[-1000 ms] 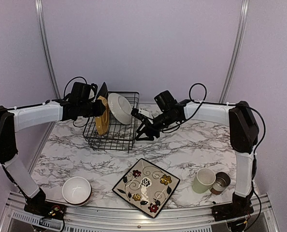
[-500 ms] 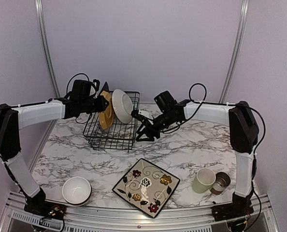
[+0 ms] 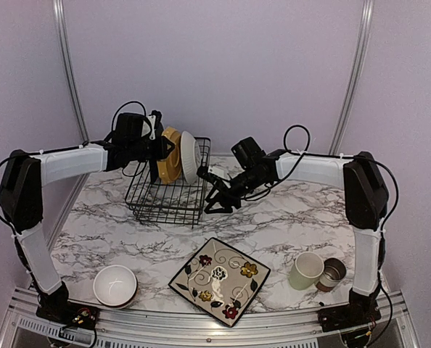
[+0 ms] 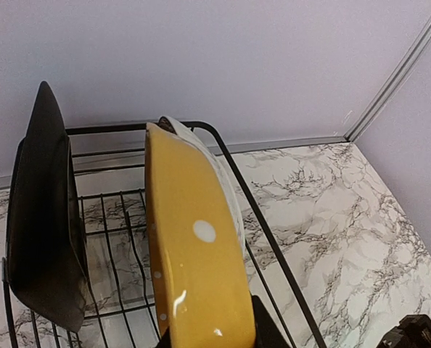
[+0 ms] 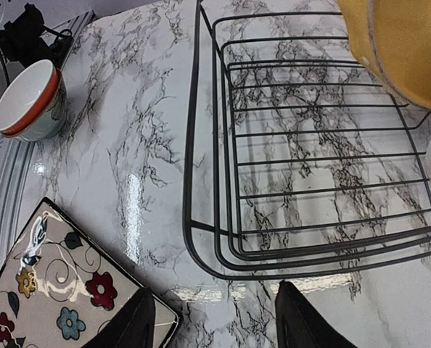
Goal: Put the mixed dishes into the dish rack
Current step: Insert the plate into the dish rack.
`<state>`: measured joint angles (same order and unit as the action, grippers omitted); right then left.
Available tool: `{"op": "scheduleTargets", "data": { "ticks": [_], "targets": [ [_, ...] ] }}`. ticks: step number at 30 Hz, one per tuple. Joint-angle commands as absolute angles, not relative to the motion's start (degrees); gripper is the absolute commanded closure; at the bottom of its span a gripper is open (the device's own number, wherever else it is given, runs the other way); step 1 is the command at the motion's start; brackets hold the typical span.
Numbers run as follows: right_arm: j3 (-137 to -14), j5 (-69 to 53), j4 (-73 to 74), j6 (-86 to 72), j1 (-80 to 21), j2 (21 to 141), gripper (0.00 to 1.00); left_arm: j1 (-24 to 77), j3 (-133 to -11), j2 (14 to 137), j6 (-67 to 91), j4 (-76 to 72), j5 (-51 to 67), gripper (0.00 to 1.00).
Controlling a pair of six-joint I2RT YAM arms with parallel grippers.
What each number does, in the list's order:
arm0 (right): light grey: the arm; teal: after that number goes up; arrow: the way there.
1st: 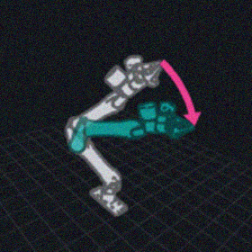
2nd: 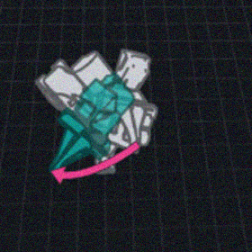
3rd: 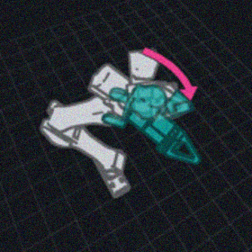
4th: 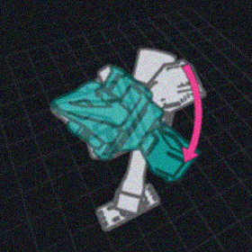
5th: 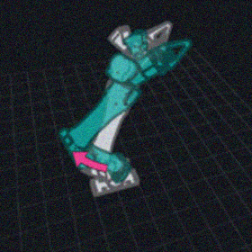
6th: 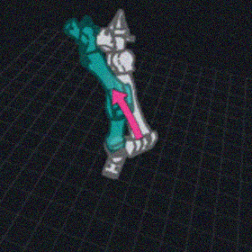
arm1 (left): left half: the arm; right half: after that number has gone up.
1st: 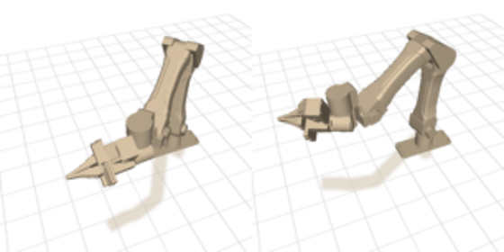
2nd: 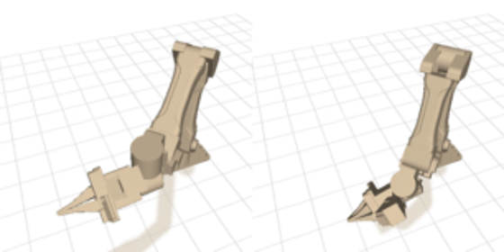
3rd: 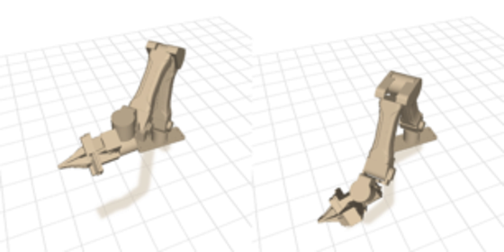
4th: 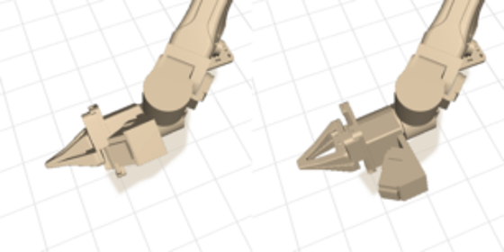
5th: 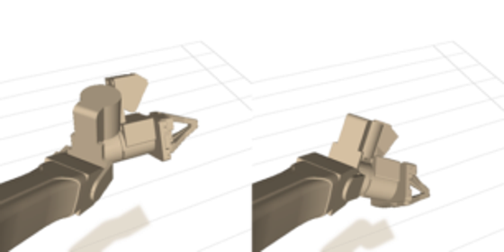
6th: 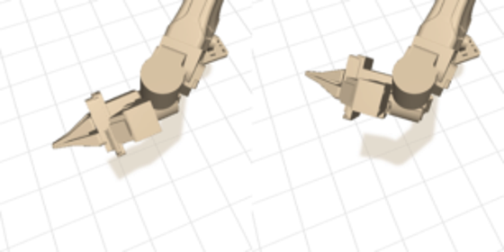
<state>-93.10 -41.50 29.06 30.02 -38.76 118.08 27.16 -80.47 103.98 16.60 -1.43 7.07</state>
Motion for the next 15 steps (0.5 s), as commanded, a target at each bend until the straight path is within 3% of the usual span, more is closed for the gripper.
{"op": "scheduleTargets", "data": {
  "ticks": [1, 15],
  "targets": [
    [-93.99, -42.51, 30.72, 30.64, -39.64, 118.99, 0.45, 27.42, -86.57, 105.7, 13.86, -11.24, 11.06, 1.0],
    [-95.02, -43.68, 31.86, 30.05, -39.62, 120.63, 0.45, 26.89, -88.5, 107.5, 18.3, -16.18, 11.55, 1.0]
  ]
}}
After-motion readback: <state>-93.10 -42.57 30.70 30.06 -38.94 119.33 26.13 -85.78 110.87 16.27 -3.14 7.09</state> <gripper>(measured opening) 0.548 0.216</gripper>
